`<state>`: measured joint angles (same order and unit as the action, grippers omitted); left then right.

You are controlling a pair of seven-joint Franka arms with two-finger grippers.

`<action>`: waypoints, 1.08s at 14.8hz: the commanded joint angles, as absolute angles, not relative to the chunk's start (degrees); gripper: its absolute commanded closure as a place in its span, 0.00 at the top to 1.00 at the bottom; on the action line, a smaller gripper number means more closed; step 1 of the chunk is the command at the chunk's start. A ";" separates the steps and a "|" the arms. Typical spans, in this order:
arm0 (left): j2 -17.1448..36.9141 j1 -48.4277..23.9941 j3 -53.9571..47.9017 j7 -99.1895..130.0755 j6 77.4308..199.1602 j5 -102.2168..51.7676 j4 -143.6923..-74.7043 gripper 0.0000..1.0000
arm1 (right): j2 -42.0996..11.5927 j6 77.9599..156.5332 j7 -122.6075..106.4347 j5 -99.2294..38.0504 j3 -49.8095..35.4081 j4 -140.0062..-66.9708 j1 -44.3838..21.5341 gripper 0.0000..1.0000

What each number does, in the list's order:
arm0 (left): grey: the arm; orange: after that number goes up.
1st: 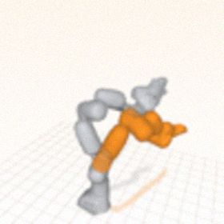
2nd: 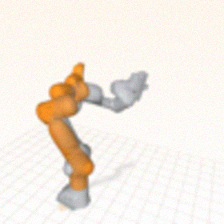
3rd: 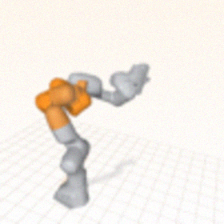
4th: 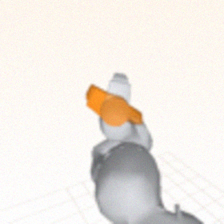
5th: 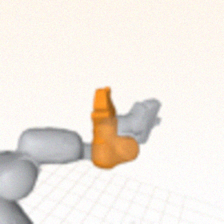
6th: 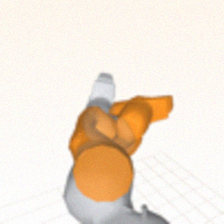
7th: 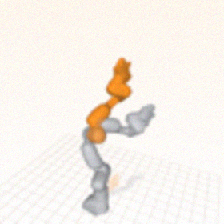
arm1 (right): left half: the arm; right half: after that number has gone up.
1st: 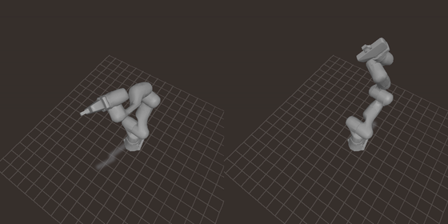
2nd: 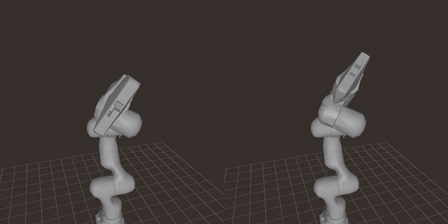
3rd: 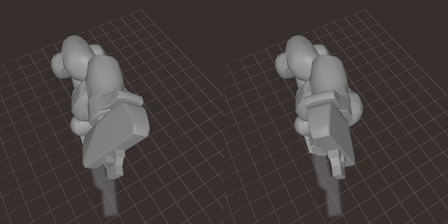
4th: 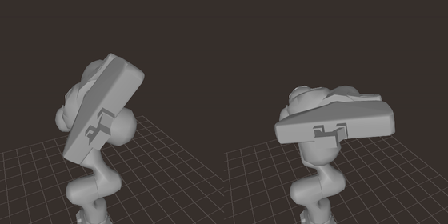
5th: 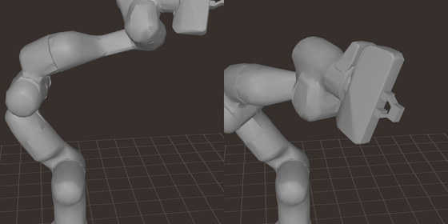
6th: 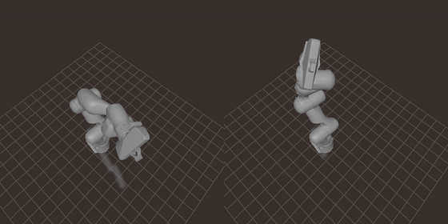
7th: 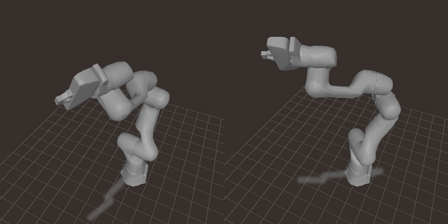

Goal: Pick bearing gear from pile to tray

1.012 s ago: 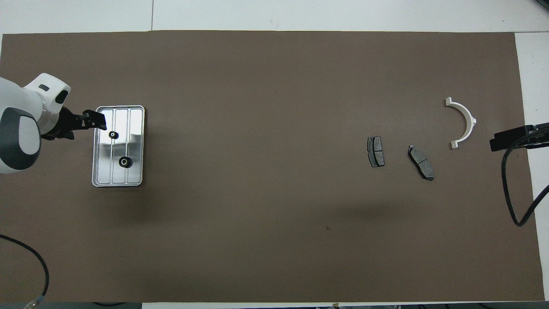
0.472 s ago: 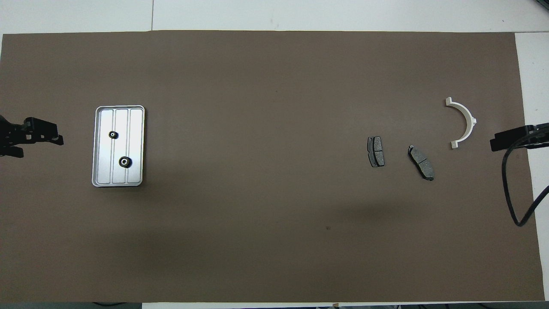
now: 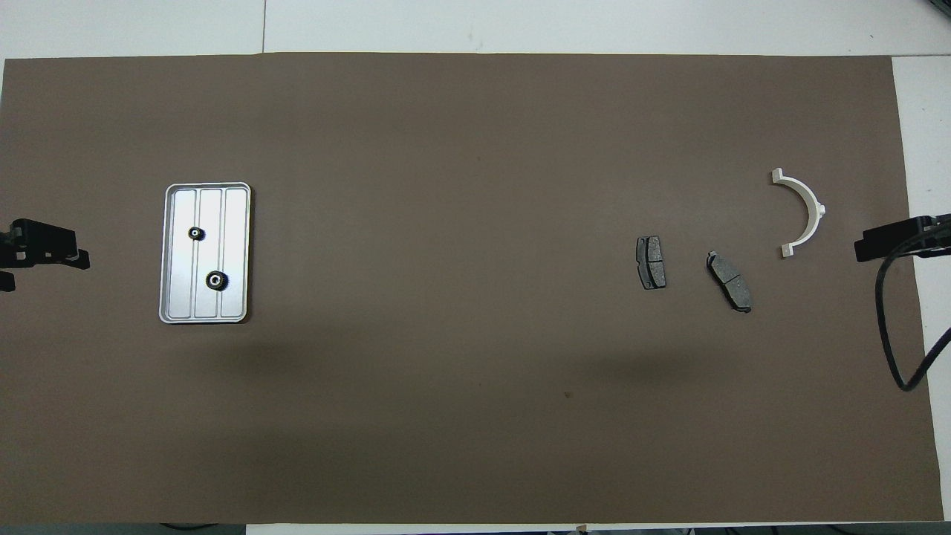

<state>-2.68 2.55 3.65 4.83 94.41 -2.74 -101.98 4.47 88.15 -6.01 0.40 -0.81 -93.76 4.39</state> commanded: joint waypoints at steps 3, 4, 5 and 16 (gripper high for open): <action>-2.90 2.29 4.13 4.31 96.41 -1.85 -102.57 1.00 | 5.54 87.63 -6.68 0.88 -0.88 -94.57 4.75 1.00; -2.64 2.29 3.96 4.31 96.68 -1.85 -102.48 1.00 | 5.54 87.63 -6.68 0.88 -0.88 -94.57 4.75 1.00; -2.46 2.29 3.26 4.22 96.77 -1.85 -101.87 1.00 | 5.45 87.71 -6.85 0.88 -0.88 -94.57 4.83 1.00; -0.88 3.87 -2.55 4.22 91.15 0.61 -95.46 1.00 | 5.54 87.63 -6.77 0.88 -0.88 -94.48 4.75 1.00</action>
<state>-2.07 2.71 -1.44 4.63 93.95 -0.89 -98.57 4.51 88.14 -6.01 0.40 -0.80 -93.76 4.39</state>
